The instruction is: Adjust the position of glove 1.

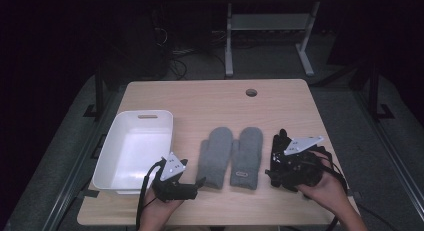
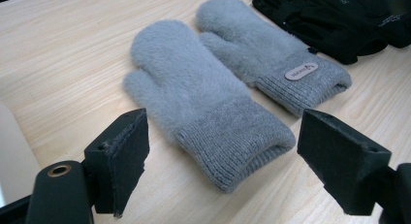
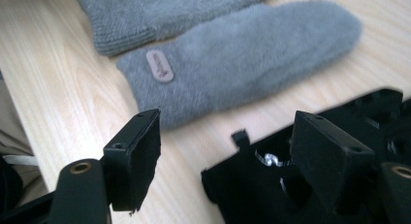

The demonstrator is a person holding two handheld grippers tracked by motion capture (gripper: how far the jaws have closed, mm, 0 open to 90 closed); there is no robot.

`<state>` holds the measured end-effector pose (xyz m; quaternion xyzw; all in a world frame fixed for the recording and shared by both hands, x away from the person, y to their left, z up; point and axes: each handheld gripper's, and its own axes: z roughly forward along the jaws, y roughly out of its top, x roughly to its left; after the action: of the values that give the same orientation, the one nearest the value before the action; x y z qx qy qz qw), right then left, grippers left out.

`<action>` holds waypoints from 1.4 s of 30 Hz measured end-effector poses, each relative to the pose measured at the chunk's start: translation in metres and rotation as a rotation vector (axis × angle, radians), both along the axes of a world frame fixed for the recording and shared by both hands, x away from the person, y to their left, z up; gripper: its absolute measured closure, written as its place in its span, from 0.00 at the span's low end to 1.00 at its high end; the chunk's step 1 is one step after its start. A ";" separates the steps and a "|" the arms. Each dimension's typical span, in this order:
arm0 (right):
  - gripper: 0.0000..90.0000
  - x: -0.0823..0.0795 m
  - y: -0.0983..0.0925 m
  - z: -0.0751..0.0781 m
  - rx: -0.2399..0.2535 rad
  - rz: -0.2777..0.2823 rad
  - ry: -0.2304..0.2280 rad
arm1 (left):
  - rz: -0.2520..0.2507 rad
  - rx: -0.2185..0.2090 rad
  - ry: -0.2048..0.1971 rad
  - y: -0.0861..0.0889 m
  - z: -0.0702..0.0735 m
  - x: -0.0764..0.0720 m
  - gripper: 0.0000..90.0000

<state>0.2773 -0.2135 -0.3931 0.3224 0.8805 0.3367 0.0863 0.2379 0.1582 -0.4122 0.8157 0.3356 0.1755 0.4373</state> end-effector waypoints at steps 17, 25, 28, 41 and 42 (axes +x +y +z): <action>0.33 0.050 0.049 -0.001 -0.068 0.097 0.055 | -0.005 0.001 0.003 -0.001 -0.002 -0.001 0.21; 0.42 0.068 0.067 -0.011 -0.113 0.126 0.074 | -0.009 0.000 0.004 -0.001 -0.001 -0.001 0.21; 0.43 0.074 0.072 -0.016 -0.135 0.130 0.086 | -0.009 0.001 0.001 -0.001 -0.002 0.000 0.21; 0.44 0.087 0.085 -0.048 -0.272 0.136 0.109 | -0.014 0.000 0.002 -0.002 -0.002 0.000 0.21; 0.45 0.087 0.085 -0.049 -0.272 0.134 0.115 | -0.012 -0.001 0.003 -0.003 -0.002 0.000 0.21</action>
<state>0.3643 -0.1283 -0.4419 0.2670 0.9409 0.2006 0.0560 0.2377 0.1553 -0.4143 0.8176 0.3315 0.1715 0.4384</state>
